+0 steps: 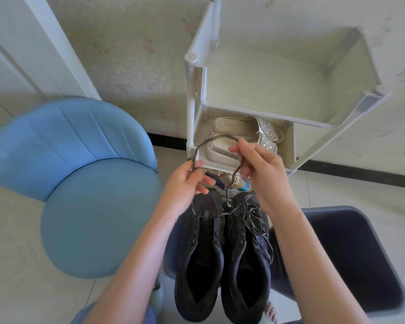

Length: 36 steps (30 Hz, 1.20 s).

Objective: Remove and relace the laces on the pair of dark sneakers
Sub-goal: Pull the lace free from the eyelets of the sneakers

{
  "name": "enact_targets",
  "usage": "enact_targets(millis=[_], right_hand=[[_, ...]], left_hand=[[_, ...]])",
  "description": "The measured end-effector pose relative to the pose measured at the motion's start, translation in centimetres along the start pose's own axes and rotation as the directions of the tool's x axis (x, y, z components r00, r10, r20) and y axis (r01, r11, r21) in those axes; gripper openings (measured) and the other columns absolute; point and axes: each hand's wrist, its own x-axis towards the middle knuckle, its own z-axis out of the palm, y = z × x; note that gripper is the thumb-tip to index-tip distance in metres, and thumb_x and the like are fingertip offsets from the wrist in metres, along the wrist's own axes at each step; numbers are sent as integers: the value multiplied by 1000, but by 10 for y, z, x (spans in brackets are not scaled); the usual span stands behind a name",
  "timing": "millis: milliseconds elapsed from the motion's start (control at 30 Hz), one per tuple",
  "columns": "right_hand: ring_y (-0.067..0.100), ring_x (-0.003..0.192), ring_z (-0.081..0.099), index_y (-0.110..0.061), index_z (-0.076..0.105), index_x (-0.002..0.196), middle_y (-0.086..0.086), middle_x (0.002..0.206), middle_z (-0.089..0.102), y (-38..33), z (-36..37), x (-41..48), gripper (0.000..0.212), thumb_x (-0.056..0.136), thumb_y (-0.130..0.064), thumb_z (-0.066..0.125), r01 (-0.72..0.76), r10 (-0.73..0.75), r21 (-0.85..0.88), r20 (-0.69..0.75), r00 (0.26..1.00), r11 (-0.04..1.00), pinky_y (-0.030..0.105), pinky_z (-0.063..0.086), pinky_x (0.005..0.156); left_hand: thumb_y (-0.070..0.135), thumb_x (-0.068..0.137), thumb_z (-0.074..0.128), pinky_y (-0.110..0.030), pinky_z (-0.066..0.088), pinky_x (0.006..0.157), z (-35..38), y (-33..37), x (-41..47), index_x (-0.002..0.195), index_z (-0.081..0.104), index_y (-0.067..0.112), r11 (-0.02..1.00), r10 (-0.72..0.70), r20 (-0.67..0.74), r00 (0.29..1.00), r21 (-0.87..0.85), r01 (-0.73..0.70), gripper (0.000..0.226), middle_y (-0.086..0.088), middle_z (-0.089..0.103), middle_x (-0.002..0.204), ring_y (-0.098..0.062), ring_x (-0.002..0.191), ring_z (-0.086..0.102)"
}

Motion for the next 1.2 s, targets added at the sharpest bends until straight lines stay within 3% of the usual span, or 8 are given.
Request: enact_targets(millis=[167, 300, 400, 633, 767, 833, 933, 1200], right_hand=[[15, 68, 69, -2, 59, 96, 8, 79, 68, -16, 16, 0, 21, 89, -20, 50, -116, 2, 478, 233, 973, 870, 23, 58, 65], [18, 85, 72, -1, 56, 96, 11, 84, 72, -18, 17, 4, 18, 97, -11, 41, -140, -13, 611, 239, 971, 779, 23, 58, 74], [23, 96, 70, 0, 56, 97, 14, 95, 72, -14, 11, 6, 17, 97, -10, 43, -120, -30, 596, 235, 971, 794, 24, 57, 80], [26, 102, 68, 1, 60, 107, 17, 106, 70, -3, 1, 10, 21, 99, -12, 46, -93, 40, 429, 131, 991, 899, 34, 56, 87], [12, 88, 71, -12, 66, 108, 3, 99, 73, 23, -5, 14, 17, 95, -17, 56, -114, 127, -221, 43, 991, 969, 29, 57, 86], [7, 78, 67, -17, 68, 107, -1, 99, 72, 41, -8, 14, 17, 93, -14, 60, -126, 201, -521, 88, 976, 844, 17, 53, 77], [16, 112, 59, -18, 63, 120, -1, 127, 60, 78, -15, 16, 45, 86, 7, 50, -54, 358, -889, 127, 925, 455, 24, 48, 90], [31, 125, 25, -28, 66, 107, 2, 131, 45, 128, -19, 7, 22, 88, -23, 58, 102, 289, -995, 104, 952, 20, 39, 18, 108]], left_hand=[[21, 101, 42, -24, 43, 98, 15, 3, -4, 109, 61, 31, 985, -29, 288, 957, 171, -22, 23, 24, 68, 100, 10, 100, 59], [32, 102, 37, -31, 36, 104, 17, 9, -9, 97, 63, 21, 996, 20, 350, 937, 75, -50, 29, 12, 71, 79, -3, 92, 65], [25, 103, 33, -38, 41, 102, 10, 10, -5, 86, 56, 10, 980, 33, 253, 967, -199, 19, 32, 9, 44, 52, -11, 55, 49], [23, 103, 33, -33, 38, 86, 7, 10, 4, 81, 51, 12, 836, -46, 77, 996, -543, 81, 31, 10, 31, 50, -9, 50, 33], [17, 103, 33, -35, 31, 86, 6, 5, 10, 78, 52, 11, 797, -85, 36, 996, -597, 90, 32, 9, 33, 46, -8, 47, 37], [16, 102, 34, -35, 34, 86, 8, 4, 10, 74, 53, 13, 794, -80, 60, 995, -600, 100, 34, 8, 35, 47, -8, 45, 38], [20, 104, 31, -29, 43, 83, 13, 4, 10, 77, 55, 11, 797, -98, 97, 990, -588, 136, 37, 8, 36, 45, -7, 42, 40], [22, 104, 30, -32, 46, 84, 15, 2, 8, 86, 58, 5, 846, -88, 137, 987, -512, 147, 38, 5, 53, 51, -8, 49, 53]])
